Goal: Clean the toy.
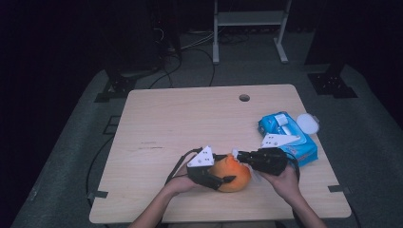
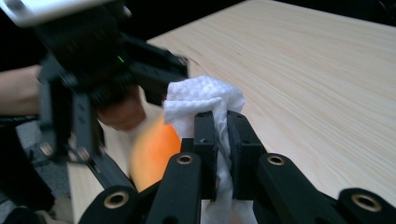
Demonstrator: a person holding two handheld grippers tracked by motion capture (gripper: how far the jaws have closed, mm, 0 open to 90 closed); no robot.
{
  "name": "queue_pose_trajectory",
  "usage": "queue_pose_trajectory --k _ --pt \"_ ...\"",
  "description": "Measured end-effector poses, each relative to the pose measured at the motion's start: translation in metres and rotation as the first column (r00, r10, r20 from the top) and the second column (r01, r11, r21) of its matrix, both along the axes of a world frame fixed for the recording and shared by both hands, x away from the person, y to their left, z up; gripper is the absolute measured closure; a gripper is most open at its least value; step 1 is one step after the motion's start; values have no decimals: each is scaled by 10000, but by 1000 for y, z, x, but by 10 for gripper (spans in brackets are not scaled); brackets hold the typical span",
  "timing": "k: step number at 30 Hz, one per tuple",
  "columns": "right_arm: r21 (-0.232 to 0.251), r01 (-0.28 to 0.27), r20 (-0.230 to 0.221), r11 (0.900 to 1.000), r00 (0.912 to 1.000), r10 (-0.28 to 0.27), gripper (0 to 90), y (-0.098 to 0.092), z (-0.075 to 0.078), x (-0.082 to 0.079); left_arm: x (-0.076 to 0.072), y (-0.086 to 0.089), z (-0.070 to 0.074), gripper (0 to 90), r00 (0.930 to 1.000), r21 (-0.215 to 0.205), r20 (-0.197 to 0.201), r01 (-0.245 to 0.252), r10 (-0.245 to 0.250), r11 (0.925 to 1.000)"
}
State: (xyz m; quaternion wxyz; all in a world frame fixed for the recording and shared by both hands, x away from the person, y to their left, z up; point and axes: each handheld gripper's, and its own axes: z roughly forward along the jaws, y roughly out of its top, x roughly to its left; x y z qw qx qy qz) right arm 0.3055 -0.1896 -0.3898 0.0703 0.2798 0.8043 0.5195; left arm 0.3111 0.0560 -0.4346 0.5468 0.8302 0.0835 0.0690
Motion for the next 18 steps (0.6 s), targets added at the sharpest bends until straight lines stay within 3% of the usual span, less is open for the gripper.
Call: queue_pose_trajectory --k 5,6,8,11,15,18 --pt "141 -130 -16 9998 9999 131 826 -1 0 2 -1 4 -1 293 9996 -10 -74 -277 277 9996" --pt "18 -12 7 10000 10000 12 826 -4 -1 4 -1 5 -2 294 9994 -35 -116 -313 312 9995" --pt "-705 505 272 9962 9984 -487 825 -10 -6 7 2 7 -1 293 9990 -60 -172 -414 412 9991" --pt "-628 671 -195 9958 9975 -684 826 -23 -15 10 5 9 -2 291 9979 -241 -394 -521 511 9984" --pt "-664 208 255 9976 9995 -191 825 -14 -3 -4 7 7 -3 287 9958 -347 -527 -766 748 9965" --pt "-596 -433 672 9973 9966 473 825 6 9 -14 4 3 -3 286 9980 -224 -327 -557 550 9982"
